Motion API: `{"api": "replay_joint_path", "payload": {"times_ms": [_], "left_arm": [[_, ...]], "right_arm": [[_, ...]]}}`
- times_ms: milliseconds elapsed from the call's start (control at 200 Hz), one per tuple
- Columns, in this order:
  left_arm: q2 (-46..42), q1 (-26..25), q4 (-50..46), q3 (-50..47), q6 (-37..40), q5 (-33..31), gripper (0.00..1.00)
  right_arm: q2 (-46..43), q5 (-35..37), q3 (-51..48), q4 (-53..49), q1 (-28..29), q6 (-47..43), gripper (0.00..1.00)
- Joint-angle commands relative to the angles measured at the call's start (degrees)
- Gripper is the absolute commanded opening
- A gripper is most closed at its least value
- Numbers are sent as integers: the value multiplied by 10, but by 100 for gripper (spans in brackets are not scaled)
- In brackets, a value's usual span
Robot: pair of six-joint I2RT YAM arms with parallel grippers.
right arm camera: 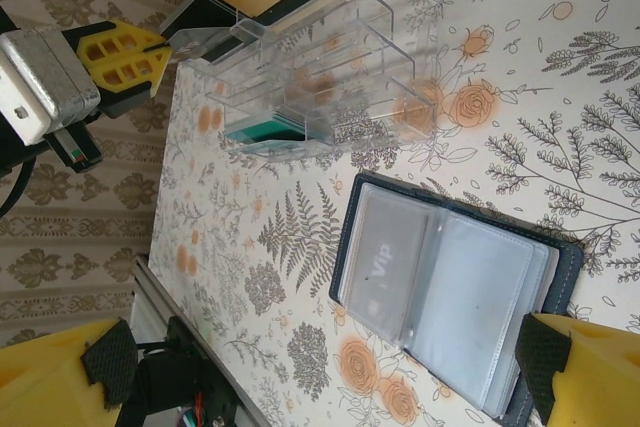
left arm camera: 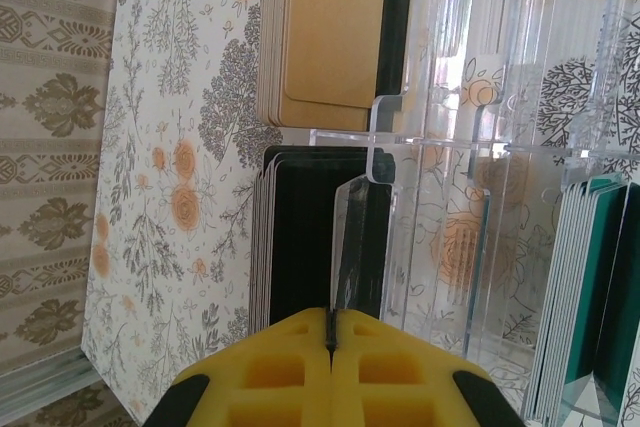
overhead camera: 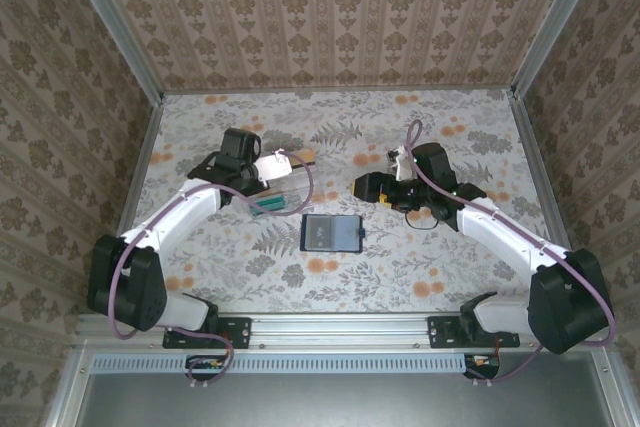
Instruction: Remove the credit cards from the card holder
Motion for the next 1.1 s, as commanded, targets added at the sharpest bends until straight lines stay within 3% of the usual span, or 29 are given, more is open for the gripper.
{"api": "replay_joint_path", "payload": {"times_ms": [0,145,230,510,1095], "left_arm": [[8,7,14,-5,12,11,1],[13,8,20,-7,12,9,5],[16,8,21,-5,11,7,14],[21,10,32,-4,12,-8,21],[48,18,85,-7,6,-56,24]], "right_arm": [[3,-2,14,2,0,-3,100],[6,-4,15,4,0,-3,100],[7,-4,14,5,0,-2,100],[9,-6,11,9,0,2,100],[10,-9,11,13,0,6,100]]}}
